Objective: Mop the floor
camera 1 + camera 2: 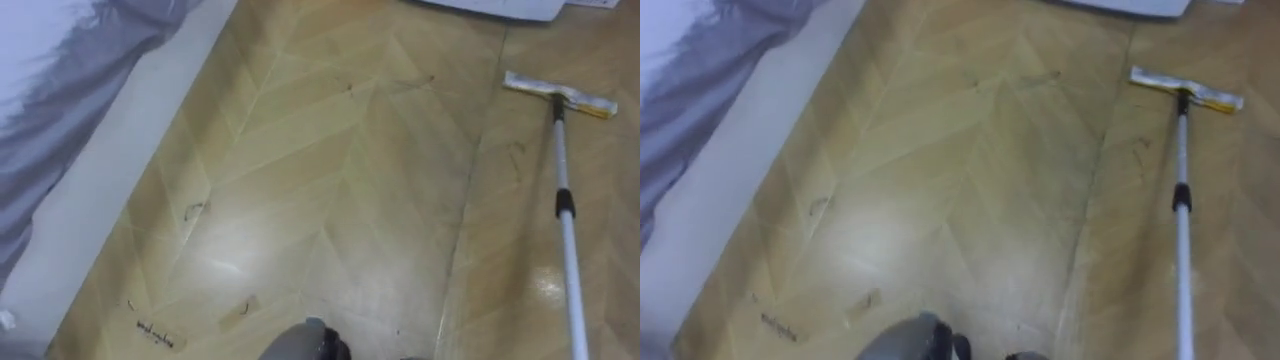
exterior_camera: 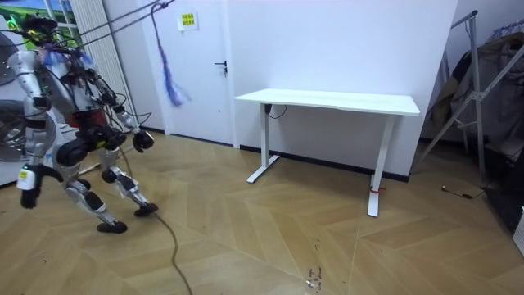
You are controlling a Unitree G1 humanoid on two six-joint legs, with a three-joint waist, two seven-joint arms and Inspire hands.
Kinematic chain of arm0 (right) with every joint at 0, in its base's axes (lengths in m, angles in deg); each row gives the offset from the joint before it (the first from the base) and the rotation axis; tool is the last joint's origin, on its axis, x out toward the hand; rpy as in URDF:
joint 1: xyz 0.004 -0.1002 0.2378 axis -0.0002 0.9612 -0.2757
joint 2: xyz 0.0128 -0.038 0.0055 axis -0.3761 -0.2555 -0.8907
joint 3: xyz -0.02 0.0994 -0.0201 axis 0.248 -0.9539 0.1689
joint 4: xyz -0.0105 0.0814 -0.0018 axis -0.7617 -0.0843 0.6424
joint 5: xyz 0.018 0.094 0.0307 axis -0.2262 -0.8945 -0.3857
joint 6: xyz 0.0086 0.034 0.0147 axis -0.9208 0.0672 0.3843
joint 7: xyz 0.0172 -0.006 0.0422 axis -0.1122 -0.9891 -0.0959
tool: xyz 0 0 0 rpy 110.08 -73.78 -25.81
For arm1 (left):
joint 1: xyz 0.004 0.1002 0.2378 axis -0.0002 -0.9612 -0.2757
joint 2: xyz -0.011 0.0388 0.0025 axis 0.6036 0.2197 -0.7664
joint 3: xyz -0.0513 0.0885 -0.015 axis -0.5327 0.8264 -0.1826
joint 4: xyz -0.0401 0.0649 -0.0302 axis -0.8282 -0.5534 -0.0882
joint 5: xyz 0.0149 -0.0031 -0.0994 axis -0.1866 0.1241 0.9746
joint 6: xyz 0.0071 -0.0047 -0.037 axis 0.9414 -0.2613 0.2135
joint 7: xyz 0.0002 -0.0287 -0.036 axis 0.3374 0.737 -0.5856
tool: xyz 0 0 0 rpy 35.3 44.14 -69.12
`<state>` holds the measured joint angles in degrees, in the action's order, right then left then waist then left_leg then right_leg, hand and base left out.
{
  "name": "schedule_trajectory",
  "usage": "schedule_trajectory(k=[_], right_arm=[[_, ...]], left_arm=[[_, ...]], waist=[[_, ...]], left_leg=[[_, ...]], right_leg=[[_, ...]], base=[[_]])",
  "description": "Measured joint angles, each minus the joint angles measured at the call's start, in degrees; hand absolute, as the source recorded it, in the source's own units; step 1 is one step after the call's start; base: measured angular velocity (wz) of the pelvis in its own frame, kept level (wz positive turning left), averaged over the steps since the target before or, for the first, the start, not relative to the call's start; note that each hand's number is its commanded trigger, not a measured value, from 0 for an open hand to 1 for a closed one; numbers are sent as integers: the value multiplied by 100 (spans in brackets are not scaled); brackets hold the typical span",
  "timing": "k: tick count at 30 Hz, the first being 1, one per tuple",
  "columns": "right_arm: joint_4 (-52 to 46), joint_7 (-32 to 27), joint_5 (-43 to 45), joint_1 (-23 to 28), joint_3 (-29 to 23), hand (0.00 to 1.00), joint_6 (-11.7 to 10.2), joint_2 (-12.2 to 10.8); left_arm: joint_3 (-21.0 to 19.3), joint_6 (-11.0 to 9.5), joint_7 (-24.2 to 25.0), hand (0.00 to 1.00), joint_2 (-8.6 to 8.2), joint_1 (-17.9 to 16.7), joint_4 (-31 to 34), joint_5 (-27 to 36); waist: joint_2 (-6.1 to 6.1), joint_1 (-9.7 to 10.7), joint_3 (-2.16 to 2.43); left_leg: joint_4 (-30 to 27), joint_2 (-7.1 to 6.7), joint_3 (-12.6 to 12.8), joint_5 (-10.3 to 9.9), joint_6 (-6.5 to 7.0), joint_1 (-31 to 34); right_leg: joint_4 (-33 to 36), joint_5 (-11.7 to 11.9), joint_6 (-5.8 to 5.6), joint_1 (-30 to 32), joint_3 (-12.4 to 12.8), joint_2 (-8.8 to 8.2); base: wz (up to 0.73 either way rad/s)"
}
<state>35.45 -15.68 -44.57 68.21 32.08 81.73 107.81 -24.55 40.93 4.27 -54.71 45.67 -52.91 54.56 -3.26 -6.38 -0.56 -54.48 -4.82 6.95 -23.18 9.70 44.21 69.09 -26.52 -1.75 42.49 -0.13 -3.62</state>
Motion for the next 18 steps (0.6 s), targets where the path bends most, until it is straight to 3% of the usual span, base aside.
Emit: schedule_trajectory(k=[2,4,5,8,10,12,14,15,16,18], right_arm=[[-1,-48,14,206,-2,100,-124,-224],[-32,-54,106,214,-7,100,-124,-318],[-117,-88,197,208,-8,100,-112,-339],[-194,-105,374,132,-73,100,51,-353],[-174,-90,545,-78,-226,100,220,-348],[-112,-27,643,-559,-298,100,433,-295],[-114,3,714,-978,-335,100,457,-209],[-114,30,714,-1117,-353,100,441,-177],[-120,100,714,-1378,-453,100,379,-125],[-108,309,727,-1755,-568,100,385,-8]], left_arm=[[12,-11,-69,0,-50,-20,-59,2],[9,5,-75,0,-80,-39,-209,-3],[10,23,-105,0,-103,-40,-314,9],[10,84,-181,0,-207,-45,-456,12],[4,107,-182,0,-222,-59,-531,13],[-41,120,-227,0,-184,-27,-649,26],[-171,118,-229,0,-137,-14,-652,21],[-198,117,-229,0,-105,4,-651,21],[-227,112,-229,0,-12,26,-635,-4],[-260,118,-228,0,119,24,-658,-83]], waist=[[4,86,-10],[-3,113,-10],[0,122,-19],[48,155,-56],[75,146,-78],[192,123,-116],[326,29,-140],[330,-4,-138],[421,-33,-176],[522,-101,-184]], left_leg=[[149,-11,-9,-50,-77,-155],[342,0,-119,-81,-154,-312],[390,5,-186,-88,-197,-379],[490,0,-301,-93,-236,-623],[581,17,-379,-70,-270,-811],[766,28,-394,6,-284,-1085],[952,21,-409,93,-307,-1261],[1006,23,-424,120,-311,-1324],[1103,27,-483,159,-334,-1467],[1274,54,-600,216,-384,-1638]], right_leg=[[-907,56,69,133,-5,-37],[-1346,19,142,-153,-82,81],[-1501,30,243,-260,-197,85],[-1682,15,312,-559,-330,42],[-1860,49,363,-796,-428,48],[-2044,107,384,-1074,-466,46],[-2201,174,396,-1232,-483,44],[-2260,194,408,-1303,-503,45],[-2386,224,426,-1444,-576,48],[-2670,307,464,-1696,-690,90]], base=[[-38],[-49],[-49],[-5],[7],[2],[5],[16],[25],[26]])
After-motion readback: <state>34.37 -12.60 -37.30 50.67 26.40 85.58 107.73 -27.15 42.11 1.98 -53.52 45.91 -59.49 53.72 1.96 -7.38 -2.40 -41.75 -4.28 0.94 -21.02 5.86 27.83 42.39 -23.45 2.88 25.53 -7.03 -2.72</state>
